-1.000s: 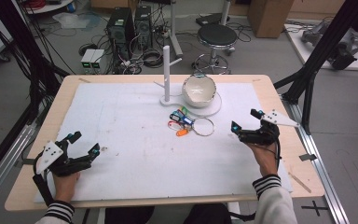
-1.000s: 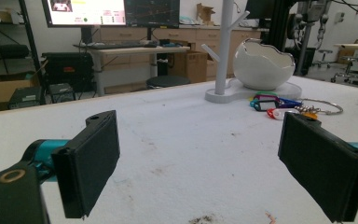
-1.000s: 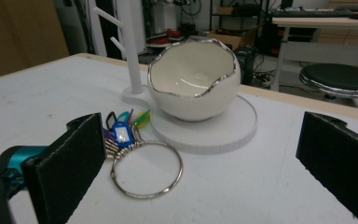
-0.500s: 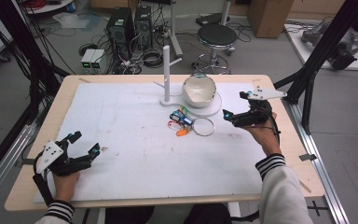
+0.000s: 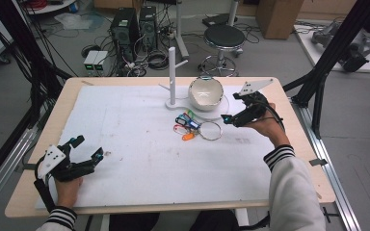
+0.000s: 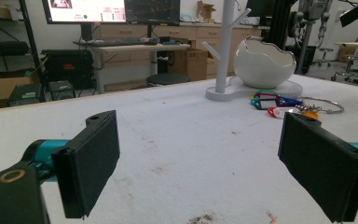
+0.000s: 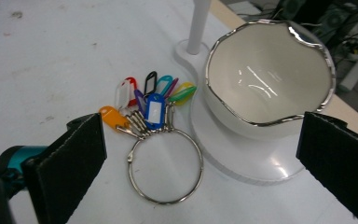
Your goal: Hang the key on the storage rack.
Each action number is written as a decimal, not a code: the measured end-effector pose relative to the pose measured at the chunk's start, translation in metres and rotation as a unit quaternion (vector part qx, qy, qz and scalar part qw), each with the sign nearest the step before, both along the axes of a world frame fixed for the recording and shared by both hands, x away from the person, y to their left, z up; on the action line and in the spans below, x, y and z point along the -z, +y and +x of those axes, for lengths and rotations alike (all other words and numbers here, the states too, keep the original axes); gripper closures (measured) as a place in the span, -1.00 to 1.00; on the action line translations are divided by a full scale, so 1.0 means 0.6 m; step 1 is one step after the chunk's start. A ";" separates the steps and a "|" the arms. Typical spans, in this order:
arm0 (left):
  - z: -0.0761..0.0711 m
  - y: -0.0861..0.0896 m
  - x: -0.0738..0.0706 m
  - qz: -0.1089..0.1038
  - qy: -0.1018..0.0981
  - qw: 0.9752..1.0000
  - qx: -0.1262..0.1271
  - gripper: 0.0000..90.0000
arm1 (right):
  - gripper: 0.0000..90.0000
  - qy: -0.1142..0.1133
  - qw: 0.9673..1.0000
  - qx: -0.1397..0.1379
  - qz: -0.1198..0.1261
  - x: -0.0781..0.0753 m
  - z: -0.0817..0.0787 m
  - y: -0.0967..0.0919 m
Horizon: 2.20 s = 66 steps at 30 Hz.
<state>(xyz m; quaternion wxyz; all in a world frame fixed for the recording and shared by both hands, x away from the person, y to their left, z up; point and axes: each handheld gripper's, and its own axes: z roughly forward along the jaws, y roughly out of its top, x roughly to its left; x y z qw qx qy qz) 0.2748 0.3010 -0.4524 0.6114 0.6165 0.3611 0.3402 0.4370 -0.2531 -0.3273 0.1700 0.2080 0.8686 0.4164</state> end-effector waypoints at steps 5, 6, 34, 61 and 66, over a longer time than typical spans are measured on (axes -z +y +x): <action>0.000 0.000 0.000 0.000 0.000 1.000 0.000 -0.71 | -0.98 0.019 0.999 -0.039 -0.029 0.006 0.009 0.019; 0.000 0.000 0.000 0.000 0.000 1.000 0.001 -0.71 | -0.98 0.019 0.999 -0.039 -0.029 0.006 0.009 0.019; 0.000 0.000 0.000 0.002 -0.001 1.000 0.001 -0.71 | -0.90 0.090 0.972 -0.110 -0.185 0.071 0.022 0.091; -0.001 -0.001 0.000 0.002 -0.004 1.000 0.004 -0.71 | -0.56 0.114 0.937 -0.152 -0.293 0.097 0.026 0.144; -0.001 -0.001 0.000 0.001 -0.005 1.000 0.004 -0.71 | -0.36 0.118 0.927 -0.159 -0.319 0.102 0.026 0.147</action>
